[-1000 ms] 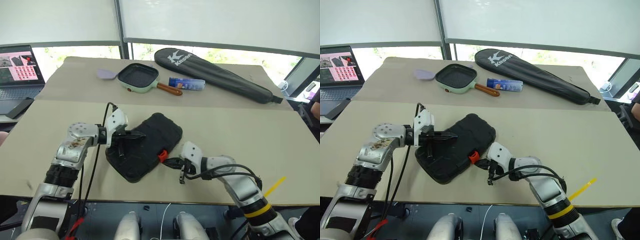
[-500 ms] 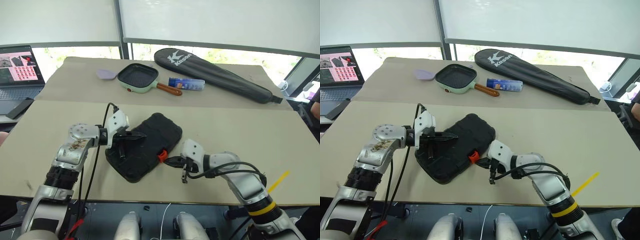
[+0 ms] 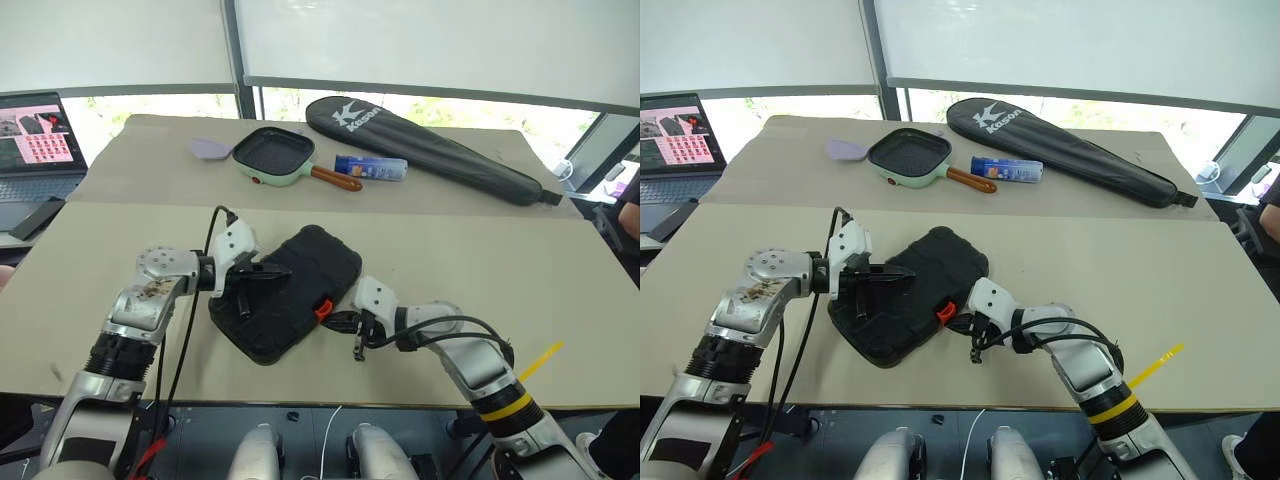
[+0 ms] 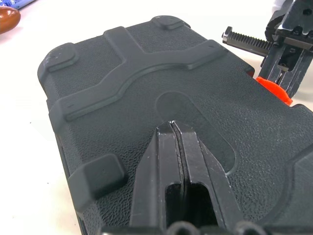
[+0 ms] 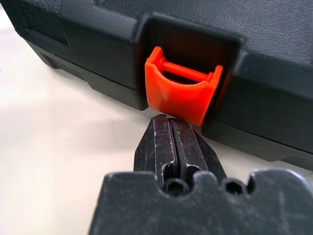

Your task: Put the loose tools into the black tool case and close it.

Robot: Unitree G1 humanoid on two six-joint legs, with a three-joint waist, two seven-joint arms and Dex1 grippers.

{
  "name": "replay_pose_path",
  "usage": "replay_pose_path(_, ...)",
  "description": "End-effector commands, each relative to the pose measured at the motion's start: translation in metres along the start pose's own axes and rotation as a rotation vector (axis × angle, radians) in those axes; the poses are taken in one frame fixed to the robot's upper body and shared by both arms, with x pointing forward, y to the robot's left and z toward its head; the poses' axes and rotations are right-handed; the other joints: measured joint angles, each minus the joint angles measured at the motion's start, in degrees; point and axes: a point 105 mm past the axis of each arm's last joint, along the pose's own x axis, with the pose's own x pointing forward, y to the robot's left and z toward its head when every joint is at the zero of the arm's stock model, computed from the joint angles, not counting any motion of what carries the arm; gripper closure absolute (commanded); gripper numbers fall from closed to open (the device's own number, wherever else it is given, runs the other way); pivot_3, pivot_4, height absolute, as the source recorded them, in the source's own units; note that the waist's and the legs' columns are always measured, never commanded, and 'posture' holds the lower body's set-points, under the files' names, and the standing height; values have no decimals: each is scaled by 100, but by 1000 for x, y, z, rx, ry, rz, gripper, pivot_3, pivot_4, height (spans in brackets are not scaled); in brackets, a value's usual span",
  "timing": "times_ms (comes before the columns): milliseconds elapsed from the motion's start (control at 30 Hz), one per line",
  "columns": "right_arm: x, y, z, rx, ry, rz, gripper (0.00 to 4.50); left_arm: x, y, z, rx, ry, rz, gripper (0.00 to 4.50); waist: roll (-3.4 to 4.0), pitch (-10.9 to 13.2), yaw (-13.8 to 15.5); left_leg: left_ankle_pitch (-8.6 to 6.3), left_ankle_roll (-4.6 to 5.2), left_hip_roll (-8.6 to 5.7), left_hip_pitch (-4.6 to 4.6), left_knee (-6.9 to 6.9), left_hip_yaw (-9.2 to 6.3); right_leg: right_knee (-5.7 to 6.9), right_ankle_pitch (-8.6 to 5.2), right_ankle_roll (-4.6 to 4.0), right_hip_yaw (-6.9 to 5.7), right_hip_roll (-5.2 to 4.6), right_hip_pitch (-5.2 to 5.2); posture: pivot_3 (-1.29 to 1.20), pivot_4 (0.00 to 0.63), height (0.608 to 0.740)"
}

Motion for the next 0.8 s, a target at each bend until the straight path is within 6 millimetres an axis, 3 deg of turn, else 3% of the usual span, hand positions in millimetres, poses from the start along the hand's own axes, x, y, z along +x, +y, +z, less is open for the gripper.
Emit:
replay_pose_path(33, -29, -7, 34, -63, -137, -37, 4212, -5, -17, -13, -71, -92, -17, 4217, 8, 3, 0, 0, 0, 0, -1, 0, 0, -1, 0, 0, 0, 0, 0, 0, 150, 740)
replay_pose_path(133, -56, -5, 26, -40, -130, -53, 3361, -32, -15, -4, -33, -170, 52, 3372, 14, 5, -9, -1, -1, 2, -11, -8, 1, -6, -2, 1, 4, -7, -8, 0, 150, 740)
replay_pose_path(167, -69, -5, 20, -69, -119, -69, 3057, -48, -11, -4, -32, -181, 115, 3337, 14, 5, -13, -1, -1, 2, -11, -8, 1, -6, -2, 1, 4, -7, -8, 0, 150, 740)
replay_pose_path(200, -79, -6, 17, -108, -118, -89, 2639, -62, -7, -8, -36, -169, 173, 2695, 14, 6, -17, -1, -1, 2, -9, -13, 1, -12, -1, 1, 4, -6, -8, 0, 150, 740)
replay_pose_path(267, -94, -6, 14, -157, -114, -110, 2042, -80, -3, -13, -45, -157, 252, 2158, 12, 6, -23, -1, -1, 3, -4, -36, 2, -24, -4, -2, 4, -5, -8, 0, 150, 740)
replay_pose_path(367, -119, -9, 8, -223, -153, -108, 1047, -122, 2, -38, -78, -85, 425, 1113, 18, 12, -49, -1, -1, 3, -4, -47, 6, -25, -7, -5, 7, -5, -18, 0, 150, 740)
replay_pose_path(467, -143, -16, -3, -195, -161, -108, 42, -146, -10, -58, -113, -22, 496, 58, 19, 13, -53, -1, -1, 5, 4, -48, 7, -30, -8, -5, 5, -6, -9, 0, 150, 740)
replay_pose_path(567, -160, -32, -12, -144, -142, -182, 42, -158, -23, -73, -124, 36, 541, 58, 16, 21, -21, -1, -1, 4, 2, -62, 11, -59, -7, -6, 4, -17, -8, 0, 150, 740)
replay_pose_path(800, -168, -40, -32, -186, -90, -226, 42, -157, -16, -71, -54, 45, 620, 58, 3, 28, 113, 0, -2, -4, -6, -62, 29, -65, -6, -1, -18, -60, -8, 0, 150, 740)
